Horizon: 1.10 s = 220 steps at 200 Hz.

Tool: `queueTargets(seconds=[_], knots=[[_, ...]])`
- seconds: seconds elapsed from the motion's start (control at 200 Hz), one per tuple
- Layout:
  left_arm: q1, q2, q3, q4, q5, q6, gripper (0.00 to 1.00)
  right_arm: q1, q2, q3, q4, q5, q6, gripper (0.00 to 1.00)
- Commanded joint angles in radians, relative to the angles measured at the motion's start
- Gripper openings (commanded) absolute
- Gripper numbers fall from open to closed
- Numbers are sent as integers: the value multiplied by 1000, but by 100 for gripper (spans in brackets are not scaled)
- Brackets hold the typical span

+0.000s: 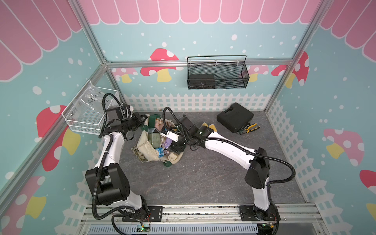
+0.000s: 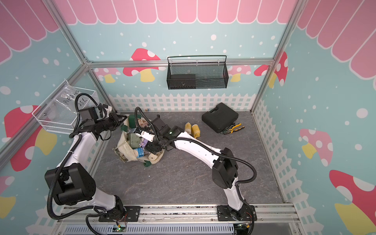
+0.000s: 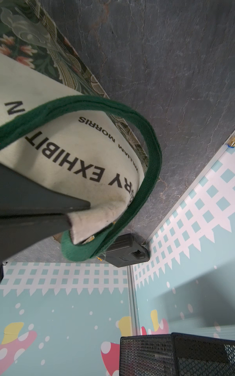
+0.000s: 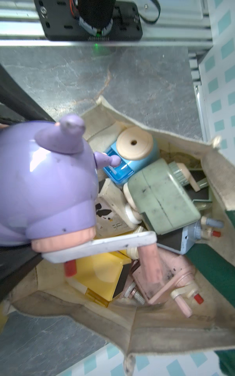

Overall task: Take out the pencil sharpeners from the tote bags
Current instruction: Pick up the pencil sharpener from the canvas bag, then place the pencil sharpener at the center of the board.

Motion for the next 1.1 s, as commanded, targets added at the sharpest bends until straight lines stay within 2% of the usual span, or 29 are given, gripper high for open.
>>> queueTargets(seconds=[0.0, 0.195, 0.36, 0.5, 0.62, 0.85, 1.006, 1.096], knots=[[13, -1, 8, 41, 11, -12, 0, 9, -106, -68, 96, -114, -37, 44], [13, -2, 7, 40, 10, -12, 0, -5, -250, -230, 201, -157, -23, 44], [13, -2, 5, 41, 11, -13, 0, -79, -383, -398, 325, -210, 19, 44], [13, -2, 5, 39, 12, -12, 0, -241, -513, -610, 501, -318, 108, 43], [13, -2, 7, 40, 12, -12, 0, -368, -593, -790, 662, -330, 197, 43], [15, 3, 4, 40, 13, -15, 0, -555, -675, -1123, 1055, -283, 379, 41], [14, -1, 4, 40, 11, -13, 0, -628, -680, -1309, 1314, -122, 440, 42], [15, 1, 5, 40, 11, -12, 0, -670, -628, -1359, 1421, -103, 437, 42]])
